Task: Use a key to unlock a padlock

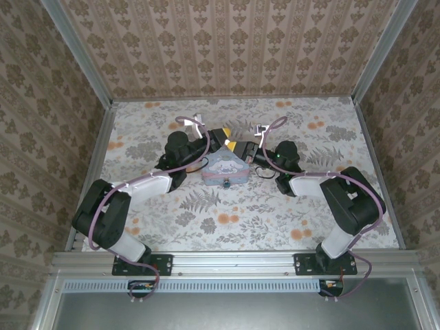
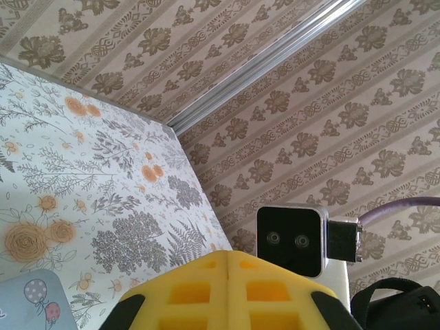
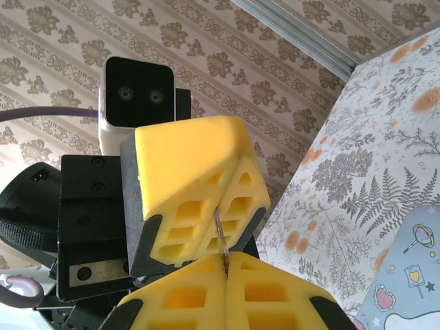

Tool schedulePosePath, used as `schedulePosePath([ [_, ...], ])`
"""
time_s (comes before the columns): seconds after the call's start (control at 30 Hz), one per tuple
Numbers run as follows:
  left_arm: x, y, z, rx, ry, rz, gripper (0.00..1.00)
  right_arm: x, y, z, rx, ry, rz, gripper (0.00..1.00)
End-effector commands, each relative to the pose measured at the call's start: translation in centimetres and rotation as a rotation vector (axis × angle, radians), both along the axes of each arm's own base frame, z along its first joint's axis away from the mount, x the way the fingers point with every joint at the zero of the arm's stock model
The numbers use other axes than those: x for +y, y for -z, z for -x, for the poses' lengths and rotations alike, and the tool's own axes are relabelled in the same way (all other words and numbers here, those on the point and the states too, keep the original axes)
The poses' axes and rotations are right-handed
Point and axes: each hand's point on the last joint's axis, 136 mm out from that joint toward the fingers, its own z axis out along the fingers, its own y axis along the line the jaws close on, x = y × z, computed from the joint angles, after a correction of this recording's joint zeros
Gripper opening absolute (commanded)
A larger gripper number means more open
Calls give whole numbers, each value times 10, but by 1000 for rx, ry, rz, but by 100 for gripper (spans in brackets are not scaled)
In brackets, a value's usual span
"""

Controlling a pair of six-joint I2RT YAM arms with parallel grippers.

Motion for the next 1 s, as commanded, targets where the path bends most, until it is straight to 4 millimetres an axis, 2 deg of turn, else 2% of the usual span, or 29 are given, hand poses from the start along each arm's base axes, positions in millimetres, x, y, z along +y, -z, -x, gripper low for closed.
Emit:
schedulePosePath([
  [0.0,-2,-1,4,-10,14,5,0,6,-15,1,-54,-23,-20,0],
  [0.13,-1,-1,6,3,17,-7,0,4,-12,-1,-43,-6,-2,0],
  [0.2,3,0,7,24,11,-20,18,3,-7,-2,-31,9,35,0],
  [0.3,16,4,5,68,-24,-62,63,-1,6,-3,-16,42,136,0],
  [0.37,26,1,6,87,-48,-105,77,-5,15,-3,-13,66,207,0],
  [0.43,35,-1,7,105,-70,-155,86,-8,21,-3,-15,85,262,0],
  [0.5,44,-3,10,139,-85,-215,91,-10,26,-3,-32,100,316,0],
  [0.63,58,-9,16,251,-96,-319,93,-13,33,-1,-84,151,465,0],
  [0.7,64,-4,20,352,-106,-357,93,-14,35,0,-139,186,568,0],
  [0.83,71,2,26,533,-115,-324,94,-13,31,4,-290,273,763,0],
  [0.97,71,13,32,657,-126,-257,94,-7,29,9,-407,317,885,0],
])
